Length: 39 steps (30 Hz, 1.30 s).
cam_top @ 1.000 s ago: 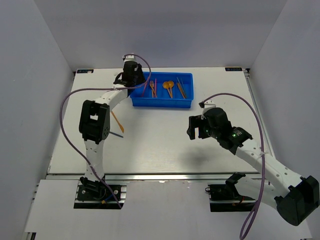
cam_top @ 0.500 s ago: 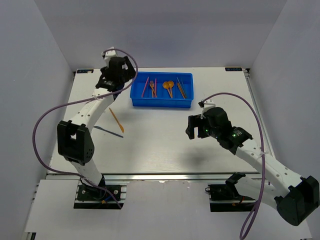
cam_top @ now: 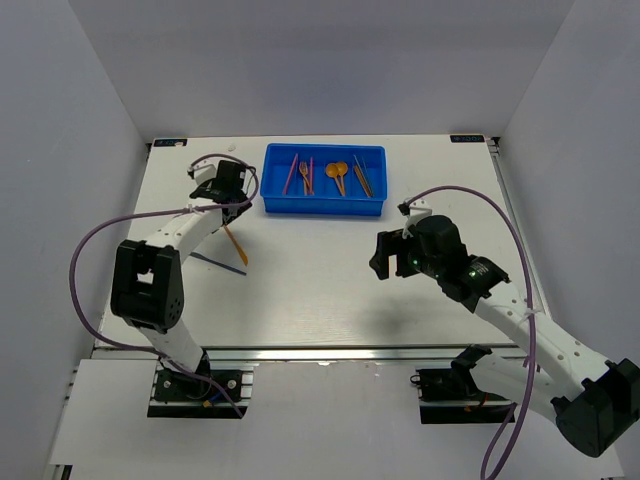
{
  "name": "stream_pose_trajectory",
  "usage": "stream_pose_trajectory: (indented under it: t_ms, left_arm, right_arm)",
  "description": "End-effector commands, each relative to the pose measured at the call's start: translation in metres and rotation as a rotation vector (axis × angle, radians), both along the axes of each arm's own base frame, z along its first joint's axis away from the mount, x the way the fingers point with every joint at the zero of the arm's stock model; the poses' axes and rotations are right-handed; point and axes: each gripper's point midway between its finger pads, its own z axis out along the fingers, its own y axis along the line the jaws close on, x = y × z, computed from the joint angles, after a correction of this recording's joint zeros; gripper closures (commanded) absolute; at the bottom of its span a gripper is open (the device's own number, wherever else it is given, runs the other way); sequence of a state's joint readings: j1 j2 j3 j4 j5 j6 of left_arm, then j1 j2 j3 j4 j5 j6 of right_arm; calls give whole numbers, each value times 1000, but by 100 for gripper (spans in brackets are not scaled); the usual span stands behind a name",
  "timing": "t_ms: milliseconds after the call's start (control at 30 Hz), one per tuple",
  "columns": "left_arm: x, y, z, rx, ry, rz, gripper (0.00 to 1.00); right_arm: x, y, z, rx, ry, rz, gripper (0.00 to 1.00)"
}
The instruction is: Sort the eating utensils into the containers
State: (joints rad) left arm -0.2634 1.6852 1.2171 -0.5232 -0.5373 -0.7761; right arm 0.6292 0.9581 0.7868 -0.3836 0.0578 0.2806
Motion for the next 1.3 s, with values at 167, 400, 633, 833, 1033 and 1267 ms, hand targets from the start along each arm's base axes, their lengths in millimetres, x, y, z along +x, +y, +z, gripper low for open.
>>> stream_pose_trajectory:
  t_ms: [167,400,633,833,1033,1267]
  left_arm:
    - [26,28,-44,-96,81,59,38]
    - [34,27,-68,-135,118,39,41]
    - [15,33,-93,-105,218,62,55]
    - [-7,34,-117,-109,292,82,74]
    - [-14,28,-123,-129,318,37,100]
    - [17,16,-31,-171,5,-76,100]
  right_arm:
    - [2,6,3,34,-18,14,11]
    - [3,7,0,30,-11,19,11]
    - [5,10,2,39,-17,22,11]
    - [2,10,-1,48,-20,33,11]
    - [0,10,-1,47,-30,43,11]
    - [1,9,-1,42,-32,43,11]
